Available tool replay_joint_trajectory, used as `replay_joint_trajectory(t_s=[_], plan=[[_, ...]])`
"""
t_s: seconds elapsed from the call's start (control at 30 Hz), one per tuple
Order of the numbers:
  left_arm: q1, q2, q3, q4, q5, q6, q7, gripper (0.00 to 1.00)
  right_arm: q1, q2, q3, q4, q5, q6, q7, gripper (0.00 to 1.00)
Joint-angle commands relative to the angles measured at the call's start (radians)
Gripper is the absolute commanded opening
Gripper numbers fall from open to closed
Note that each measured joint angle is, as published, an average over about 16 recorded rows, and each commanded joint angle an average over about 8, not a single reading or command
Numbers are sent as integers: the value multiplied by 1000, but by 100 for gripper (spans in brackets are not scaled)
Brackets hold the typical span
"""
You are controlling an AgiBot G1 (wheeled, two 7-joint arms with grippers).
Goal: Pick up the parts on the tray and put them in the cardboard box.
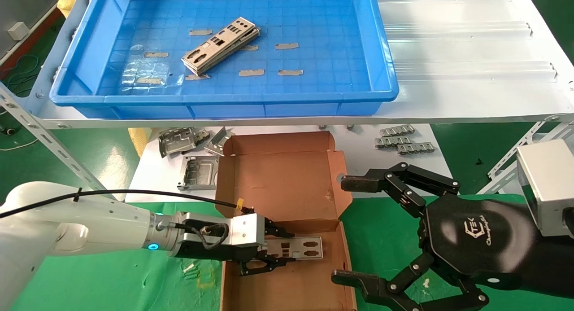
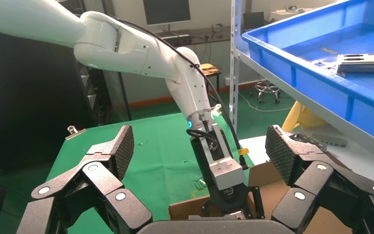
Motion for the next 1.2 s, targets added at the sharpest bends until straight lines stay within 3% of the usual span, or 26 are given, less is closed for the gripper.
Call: replay_joint_trajectory(t_s=[0.03,0.4,0.67,0.9,1.2], plan=[[-4,14,-1,36,-3,4,17,100,0,0,0,0,0,0,0,100],[-40,55,-6,164,-13,56,-31,100,0,0,0,0,0,0,0,100],[-71,43,-21,190,-39,167,-75,100,0,0,0,0,0,0,0,100],[-72,4,-43,158,-86,287,-133,100,0,0,0,0,0,0,0,100],[-51,-52,-60,67,-151,315,-202,100,0,0,0,0,0,0,0,100]])
